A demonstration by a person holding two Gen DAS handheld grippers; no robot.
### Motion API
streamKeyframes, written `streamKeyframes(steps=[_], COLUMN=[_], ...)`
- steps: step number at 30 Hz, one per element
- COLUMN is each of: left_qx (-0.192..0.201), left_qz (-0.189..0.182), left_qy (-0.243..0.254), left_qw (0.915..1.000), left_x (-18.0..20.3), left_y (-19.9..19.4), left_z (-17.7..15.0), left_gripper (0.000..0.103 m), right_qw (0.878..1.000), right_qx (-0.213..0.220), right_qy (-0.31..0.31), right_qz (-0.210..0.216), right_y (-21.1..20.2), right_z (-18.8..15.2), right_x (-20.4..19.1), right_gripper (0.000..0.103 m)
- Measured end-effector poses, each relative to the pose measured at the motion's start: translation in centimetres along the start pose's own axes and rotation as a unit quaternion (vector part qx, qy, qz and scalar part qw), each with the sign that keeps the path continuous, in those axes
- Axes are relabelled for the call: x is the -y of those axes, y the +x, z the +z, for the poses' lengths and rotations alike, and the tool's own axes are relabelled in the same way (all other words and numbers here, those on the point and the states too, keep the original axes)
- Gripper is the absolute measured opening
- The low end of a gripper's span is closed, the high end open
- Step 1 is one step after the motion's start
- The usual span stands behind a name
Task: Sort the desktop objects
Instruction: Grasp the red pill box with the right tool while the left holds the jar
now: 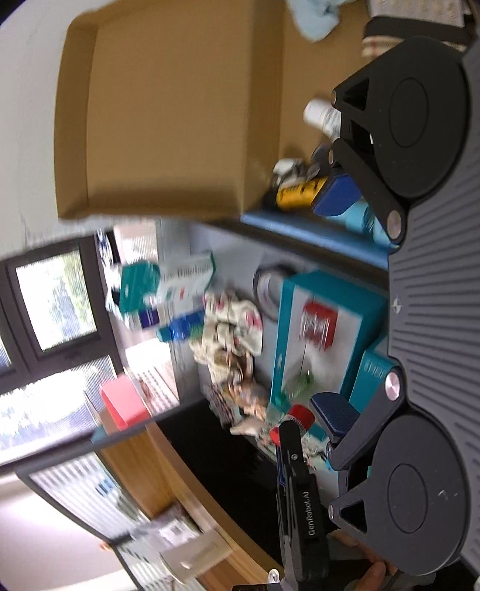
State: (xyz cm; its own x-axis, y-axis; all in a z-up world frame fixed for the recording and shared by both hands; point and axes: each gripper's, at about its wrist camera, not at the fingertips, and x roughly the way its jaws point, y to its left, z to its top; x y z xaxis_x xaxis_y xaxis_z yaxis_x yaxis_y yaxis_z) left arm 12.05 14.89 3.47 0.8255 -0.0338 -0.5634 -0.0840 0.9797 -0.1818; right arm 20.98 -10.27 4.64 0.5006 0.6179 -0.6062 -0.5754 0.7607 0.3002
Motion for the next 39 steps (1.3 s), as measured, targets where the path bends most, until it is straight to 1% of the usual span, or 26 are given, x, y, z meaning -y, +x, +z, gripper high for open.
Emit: streamKeyframes(steps=[1,3,6,10,12,13,18,21,27,31,37,38,39], left_qx=[0.003,0.004,0.004,0.003,0.006,0.007,0.005,0.003,0.001,0.002,-0.004,-0.005,-0.005], left_qz=[0.002,0.003,0.0,0.002,0.006,0.008,-0.007,-0.016,-0.033,-0.046,-0.057,-0.058,-0.059], left_qy=[0.0,-0.005,-0.008,-0.006,-0.002,-0.001,-0.006,-0.006,-0.004,-0.007,-0.004,-0.003,-0.002], left_qw=[1.0,1.0,1.0,1.0,1.0,0.9999,0.9999,0.9999,0.9994,0.9989,0.9983,0.9983,0.9982], left_x=[-0.4,-1.1,-2.2,-3.3,-3.7,-4.0,-5.4,-5.9,-6.6,-7.1,-7.4,-7.4,-7.4], left_y=[-0.3,-0.7,-1.0,-1.0,-1.0,-1.0,-0.7,-0.5,0.1,0.4,1.0,1.0,1.1], left_z=[-0.1,-0.3,-0.5,-0.7,-0.6,-0.6,-0.6,-0.6,-0.7,-0.9,-0.9,-0.9,-0.8], left_gripper=[0.031,0.031,0.03,0.031,0.031,0.031,0.031,0.031,0.031,0.031,0.031,0.031,0.031], right_qw=[1.0,1.0,0.999,0.998,0.998,0.997,0.992,0.99,0.983,0.98,0.975,0.975,0.975], right_qx=[-0.003,-0.014,-0.03,-0.05,-0.061,-0.069,-0.102,-0.11,-0.149,-0.164,-0.178,-0.177,-0.176], right_qy=[-0.005,-0.011,-0.016,-0.025,-0.031,-0.034,-0.05,-0.054,-0.049,-0.043,-0.046,-0.044,-0.042], right_qz=[0.002,0.005,0.002,-0.005,-0.014,-0.022,-0.054,-0.068,-0.096,-0.106,-0.123,-0.125,-0.128], right_y=[0.4,1.4,2.8,4.7,5.6,6.1,8.2,9.2,11.8,12.8,13.8,13.8,13.8], right_z=[0.3,0.9,1.4,1.6,1.7,1.7,2.1,2.3,2.2,2.0,1.9,1.9,1.9], right_x=[-0.6,-1.6,-2.8,-4.0,-4.6,-4.8,-6.0,-6.3,-6.3,-6.2,-6.4,-6.3,-6.3], right_gripper=[0.101,0.092,0.086,0.083,0.079,0.078,0.078,0.078,0.075,0.072,0.06,0.056,0.05])
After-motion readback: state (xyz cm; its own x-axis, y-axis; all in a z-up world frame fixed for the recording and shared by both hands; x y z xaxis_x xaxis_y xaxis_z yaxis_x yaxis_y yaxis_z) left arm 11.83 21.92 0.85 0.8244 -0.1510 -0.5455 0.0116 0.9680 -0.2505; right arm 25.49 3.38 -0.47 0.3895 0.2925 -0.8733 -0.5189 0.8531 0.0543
